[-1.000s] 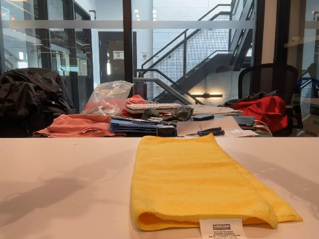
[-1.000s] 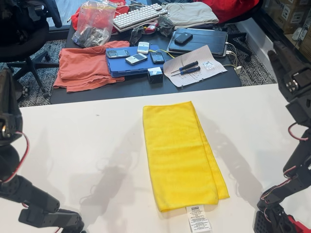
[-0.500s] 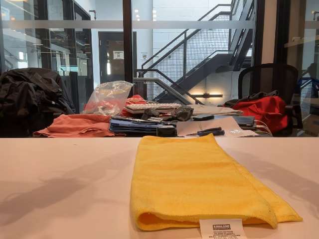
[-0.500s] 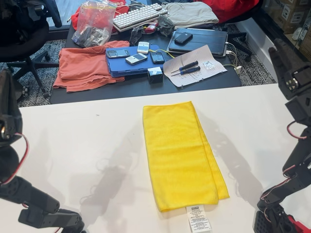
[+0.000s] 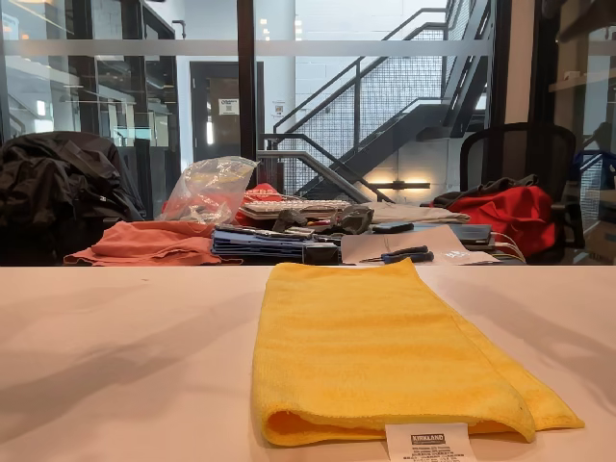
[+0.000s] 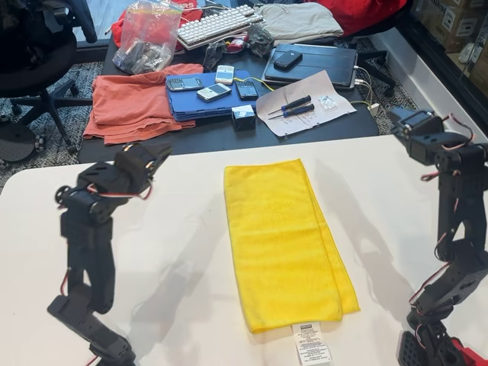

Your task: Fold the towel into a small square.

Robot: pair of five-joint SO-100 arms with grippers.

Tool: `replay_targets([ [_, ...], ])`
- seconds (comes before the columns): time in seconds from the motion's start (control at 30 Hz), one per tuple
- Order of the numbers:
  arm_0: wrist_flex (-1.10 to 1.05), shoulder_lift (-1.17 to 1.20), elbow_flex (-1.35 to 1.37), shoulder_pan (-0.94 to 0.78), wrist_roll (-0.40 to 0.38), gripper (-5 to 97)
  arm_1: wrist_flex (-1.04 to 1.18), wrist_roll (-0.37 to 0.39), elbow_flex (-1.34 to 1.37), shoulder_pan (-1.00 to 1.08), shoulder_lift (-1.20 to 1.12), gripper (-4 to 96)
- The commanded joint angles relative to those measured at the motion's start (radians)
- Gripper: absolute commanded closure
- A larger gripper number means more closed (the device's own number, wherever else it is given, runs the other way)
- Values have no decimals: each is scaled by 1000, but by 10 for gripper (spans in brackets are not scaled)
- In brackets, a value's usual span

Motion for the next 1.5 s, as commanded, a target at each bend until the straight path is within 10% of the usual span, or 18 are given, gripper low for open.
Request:
replay_targets([
  [0.0,52,0,38,6,-2,779,18,2,-6,5,15,930],
  [0.47,255,-31,718,-423,-279,777,250,2,21,190,-5,925],
  [1.27,-376,64,1692,-778,-98,656,275,2,14,-8,58,925],
  [1.47,-770,118,1910,-864,-11,874,276,2,17,-49,94,925],
])
